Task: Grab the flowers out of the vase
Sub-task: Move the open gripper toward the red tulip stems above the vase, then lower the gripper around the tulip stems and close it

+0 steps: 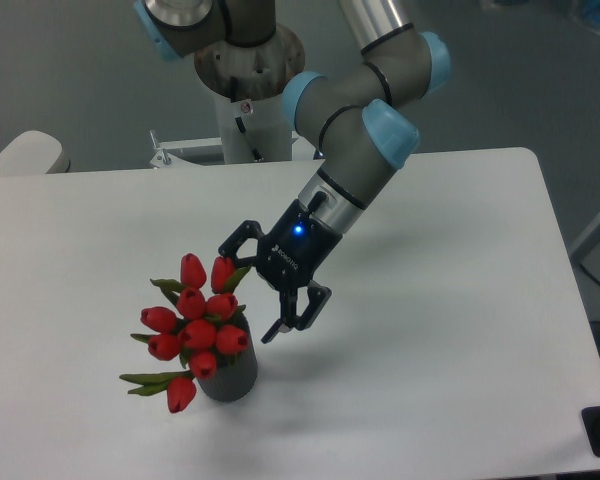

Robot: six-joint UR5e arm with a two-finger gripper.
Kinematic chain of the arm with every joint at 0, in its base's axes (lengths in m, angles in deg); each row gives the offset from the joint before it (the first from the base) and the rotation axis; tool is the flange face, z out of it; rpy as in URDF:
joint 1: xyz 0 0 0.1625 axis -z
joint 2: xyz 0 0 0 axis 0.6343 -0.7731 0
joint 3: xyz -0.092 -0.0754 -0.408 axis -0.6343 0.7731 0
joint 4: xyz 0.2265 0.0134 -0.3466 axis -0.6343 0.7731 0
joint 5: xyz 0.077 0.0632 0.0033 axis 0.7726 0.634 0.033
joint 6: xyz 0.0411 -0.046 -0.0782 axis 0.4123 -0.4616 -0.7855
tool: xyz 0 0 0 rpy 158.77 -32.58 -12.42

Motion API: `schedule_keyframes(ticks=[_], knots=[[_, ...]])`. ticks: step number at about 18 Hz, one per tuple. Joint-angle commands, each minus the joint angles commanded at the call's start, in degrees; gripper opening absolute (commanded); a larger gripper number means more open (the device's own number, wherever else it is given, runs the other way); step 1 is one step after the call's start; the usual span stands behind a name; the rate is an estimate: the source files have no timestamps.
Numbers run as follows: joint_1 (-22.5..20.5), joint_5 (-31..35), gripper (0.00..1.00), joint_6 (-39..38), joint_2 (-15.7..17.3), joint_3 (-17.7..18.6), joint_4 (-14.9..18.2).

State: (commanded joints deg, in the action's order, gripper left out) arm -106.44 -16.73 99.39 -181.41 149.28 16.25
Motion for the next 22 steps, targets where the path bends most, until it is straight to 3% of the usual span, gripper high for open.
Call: schedule_keyframes(ticks=[17, 22], knots=[[2.55, -0.09, 1.0, -0.45, -1.32, -0.26, -0.61], [2.81, -0.09, 0.93, -0.45, -1.67, -0.26, -1.05]])
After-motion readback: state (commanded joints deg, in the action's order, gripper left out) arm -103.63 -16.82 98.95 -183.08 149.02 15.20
